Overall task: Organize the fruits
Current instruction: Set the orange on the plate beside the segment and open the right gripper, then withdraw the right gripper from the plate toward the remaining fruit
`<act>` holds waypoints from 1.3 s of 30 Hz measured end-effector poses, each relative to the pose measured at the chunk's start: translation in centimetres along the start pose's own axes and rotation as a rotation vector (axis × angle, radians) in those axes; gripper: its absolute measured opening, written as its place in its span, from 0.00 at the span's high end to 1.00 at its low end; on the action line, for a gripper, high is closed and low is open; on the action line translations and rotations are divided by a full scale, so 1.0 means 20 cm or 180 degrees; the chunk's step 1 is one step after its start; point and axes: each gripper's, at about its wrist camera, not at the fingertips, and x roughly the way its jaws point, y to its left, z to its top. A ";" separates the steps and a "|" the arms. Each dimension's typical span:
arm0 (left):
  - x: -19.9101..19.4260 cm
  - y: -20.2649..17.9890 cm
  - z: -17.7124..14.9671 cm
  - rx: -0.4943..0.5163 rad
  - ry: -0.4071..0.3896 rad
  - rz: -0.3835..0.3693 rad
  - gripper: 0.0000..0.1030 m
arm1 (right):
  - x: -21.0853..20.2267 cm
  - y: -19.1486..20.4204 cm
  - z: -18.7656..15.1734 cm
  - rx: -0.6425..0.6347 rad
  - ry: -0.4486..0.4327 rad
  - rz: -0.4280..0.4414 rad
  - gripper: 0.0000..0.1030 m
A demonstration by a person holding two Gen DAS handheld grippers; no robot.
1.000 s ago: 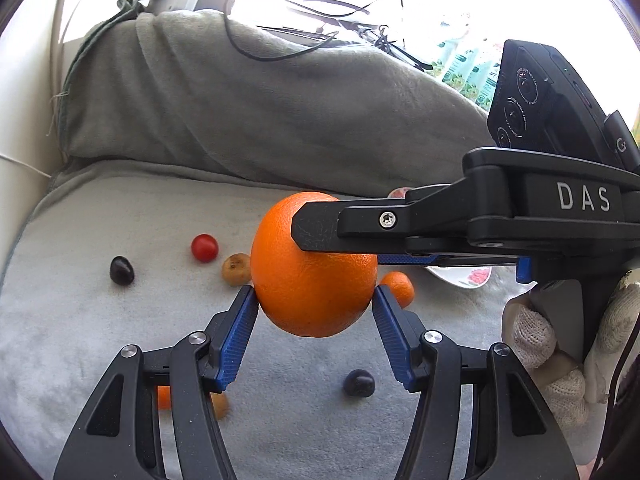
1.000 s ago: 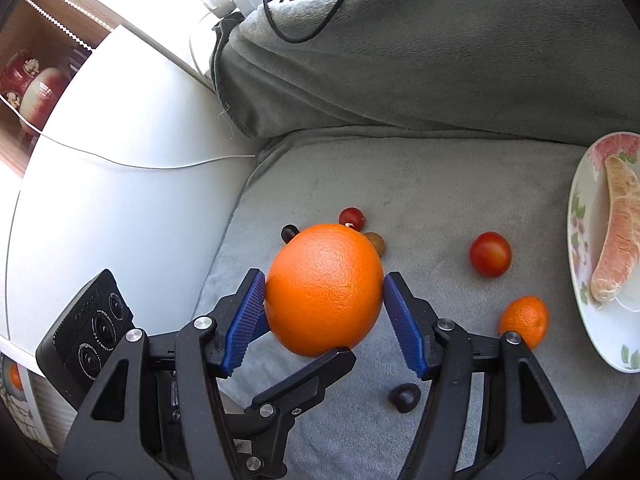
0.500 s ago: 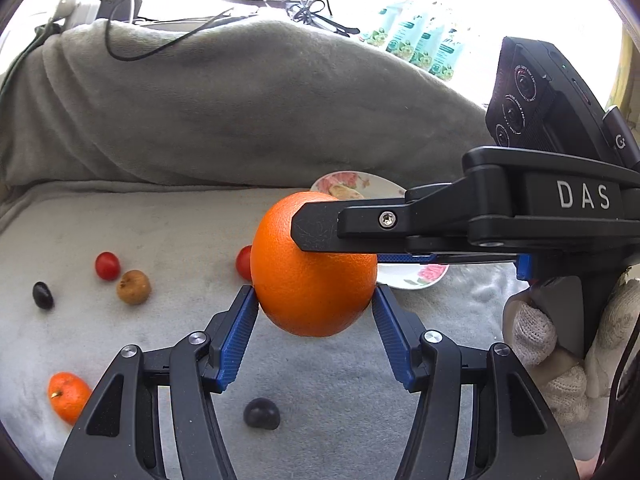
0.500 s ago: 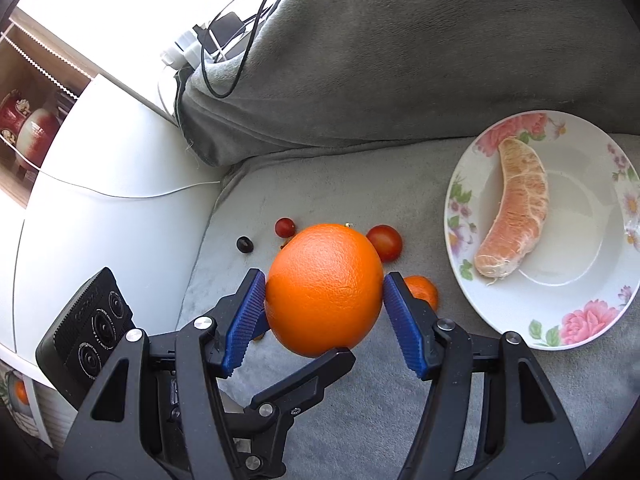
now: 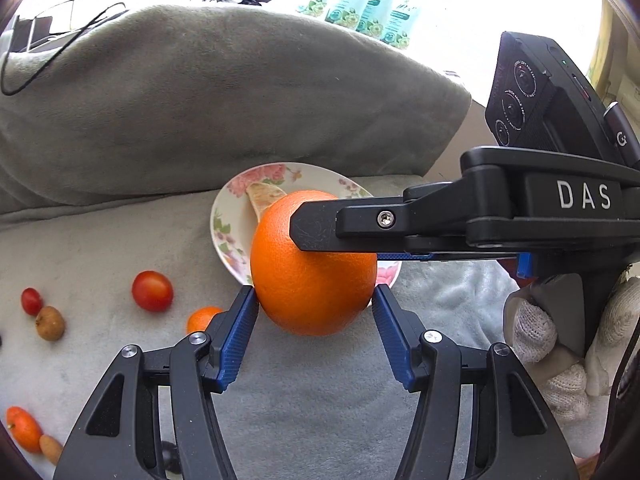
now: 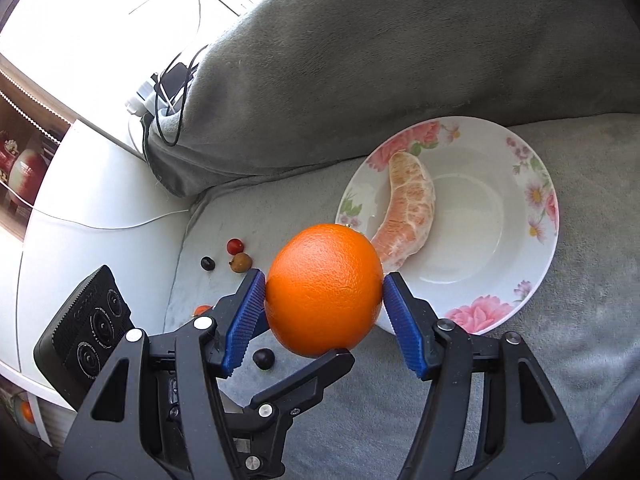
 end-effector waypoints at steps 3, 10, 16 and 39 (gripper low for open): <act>0.04 -0.03 0.01 0.0030 0.0046 -0.0034 0.43 | -0.02 -0.06 0.00 0.0064 -0.0022 -0.0019 0.38; 0.08 -0.09 0.03 0.0116 0.0116 -0.0079 0.44 | -0.07 -0.16 0.02 0.0169 -0.0071 -0.0042 0.38; 0.10 -0.14 0.03 0.0206 0.0110 -0.0078 0.53 | -0.13 -0.20 0.04 0.0221 -0.0205 -0.0061 0.38; -0.05 -0.12 -0.01 0.0237 -0.0007 -0.0049 0.45 | -0.35 -0.16 0.00 0.0031 -0.0587 -0.0284 0.37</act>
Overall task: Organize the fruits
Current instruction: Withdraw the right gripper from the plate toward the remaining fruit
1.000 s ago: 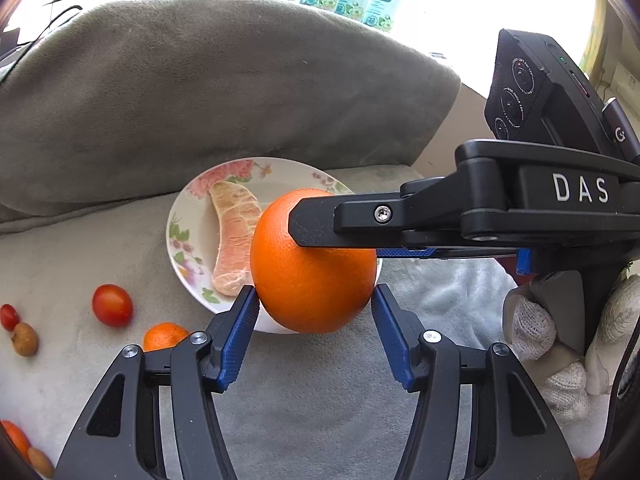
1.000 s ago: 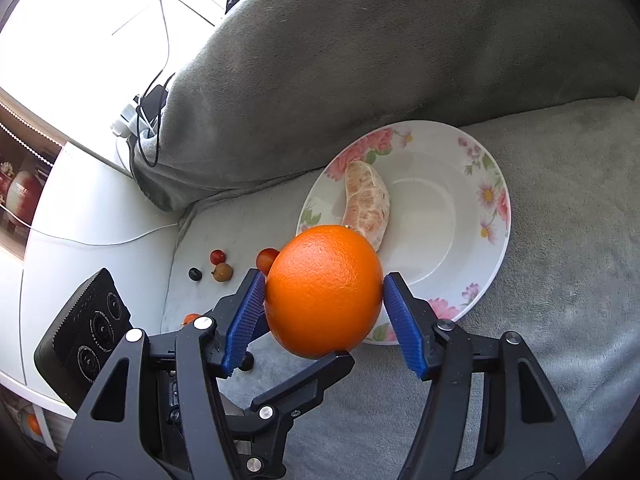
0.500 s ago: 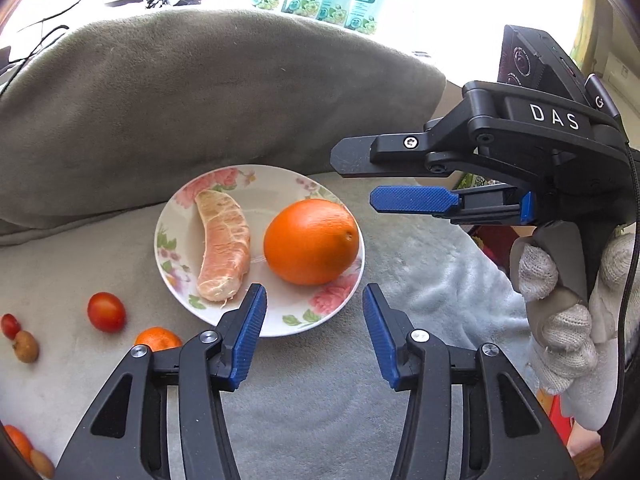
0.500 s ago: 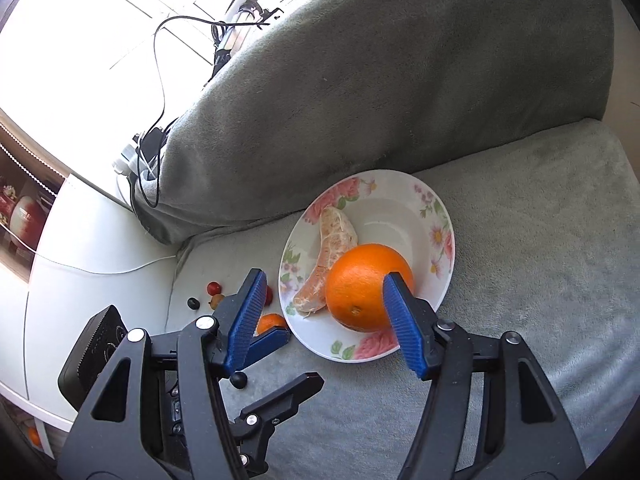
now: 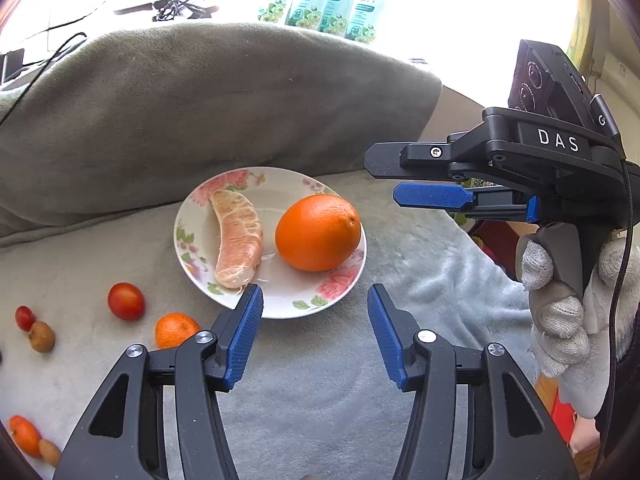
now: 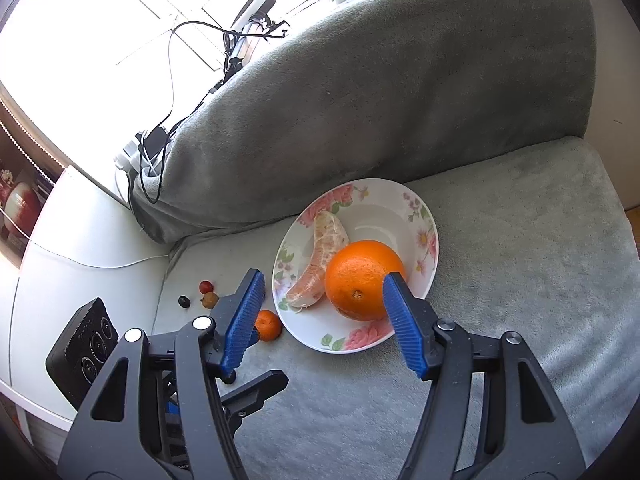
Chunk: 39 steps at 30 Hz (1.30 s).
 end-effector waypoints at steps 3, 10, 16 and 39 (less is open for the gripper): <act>-0.04 0.03 -0.02 -0.0021 -0.0024 0.0029 0.44 | -0.02 0.02 -0.02 -0.0050 -0.0041 -0.0023 0.29; -0.14 0.12 -0.06 -0.0105 -0.0101 0.0092 0.33 | -0.03 0.10 -0.07 -0.0270 -0.0119 -0.0075 0.24; -0.23 0.22 -0.11 -0.0186 -0.0175 0.0195 0.33 | -0.04 0.18 -0.12 -0.0440 -0.0202 -0.0082 0.19; -0.61 0.60 -0.42 -0.0515 -0.0453 0.0730 0.33 | 0.09 0.58 -0.39 -0.1477 -0.0187 -0.0257 0.19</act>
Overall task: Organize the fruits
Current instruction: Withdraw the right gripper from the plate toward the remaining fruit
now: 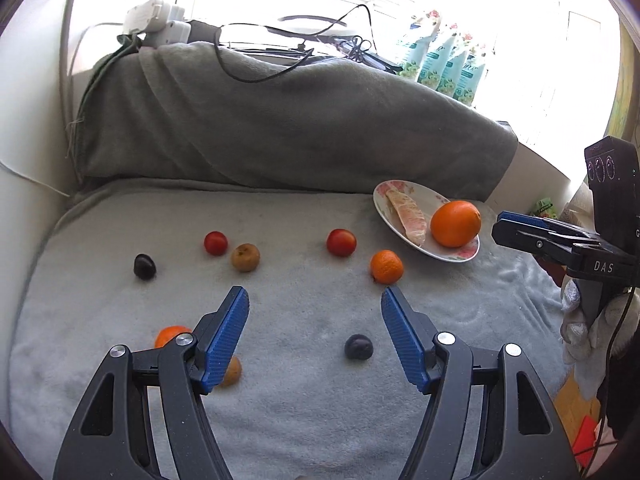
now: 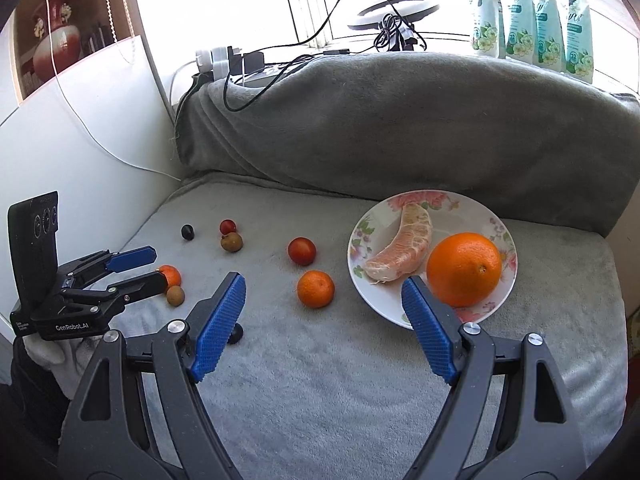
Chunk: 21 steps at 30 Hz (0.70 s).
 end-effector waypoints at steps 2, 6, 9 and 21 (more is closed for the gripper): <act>-0.01 0.04 -0.02 -0.0039 0.0017 0.0054 0.33 | 0.03 0.01 -0.01 -0.0008 0.0038 0.0026 0.19; -0.03 0.12 -0.07 -0.0158 0.0015 0.0140 0.35 | 0.08 0.04 -0.05 -0.0001 0.0126 0.0057 0.23; -0.04 0.17 -0.09 -0.0247 0.0008 0.0160 0.37 | 0.12 0.04 -0.07 0.0001 0.0182 0.0047 0.28; -0.01 0.33 -0.15 -0.0492 0.0090 0.0270 0.47 | 0.26 0.05 -0.11 0.0020 0.0363 -0.0045 0.49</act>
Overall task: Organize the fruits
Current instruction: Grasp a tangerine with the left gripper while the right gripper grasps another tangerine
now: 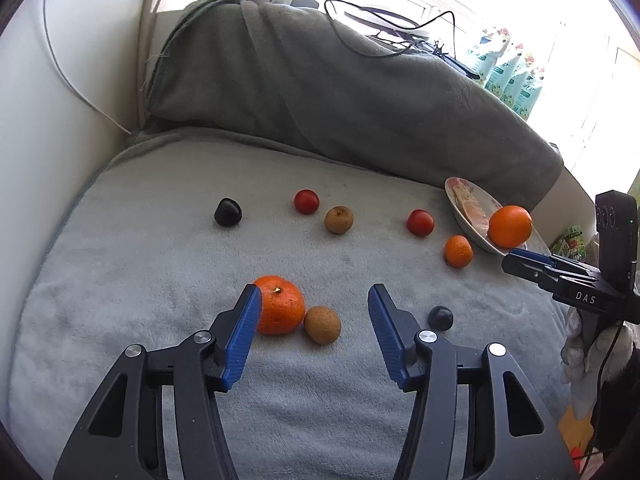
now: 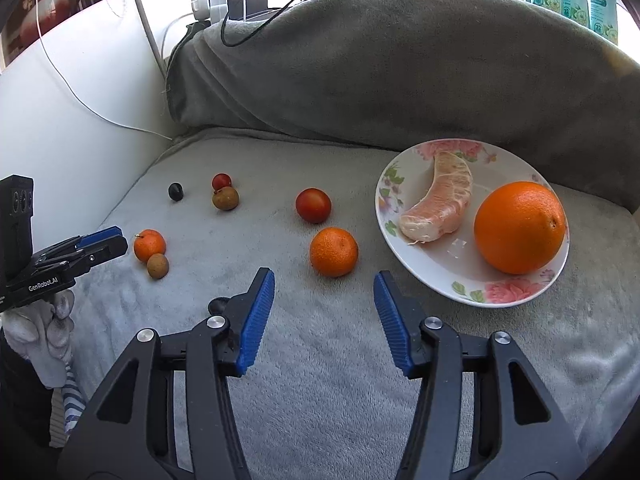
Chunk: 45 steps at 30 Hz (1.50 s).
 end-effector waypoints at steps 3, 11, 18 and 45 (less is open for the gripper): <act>0.00 0.02 0.00 -0.0013 0.0001 0.0000 0.47 | 0.03 0.00 0.00 0.0009 0.0035 -0.0011 0.49; 0.06 0.08 0.02 -0.0073 0.0072 -0.0018 0.48 | 0.13 0.00 0.00 0.0065 0.0141 -0.0086 0.52; 0.11 0.12 0.00 -0.0215 0.0163 -0.0089 0.51 | 0.20 -0.02 0.02 0.0147 0.0186 -0.0130 0.52; 0.19 0.18 0.00 -0.0292 0.0344 -0.0098 0.62 | 0.33 -0.02 0.09 0.0161 0.0250 -0.0084 0.61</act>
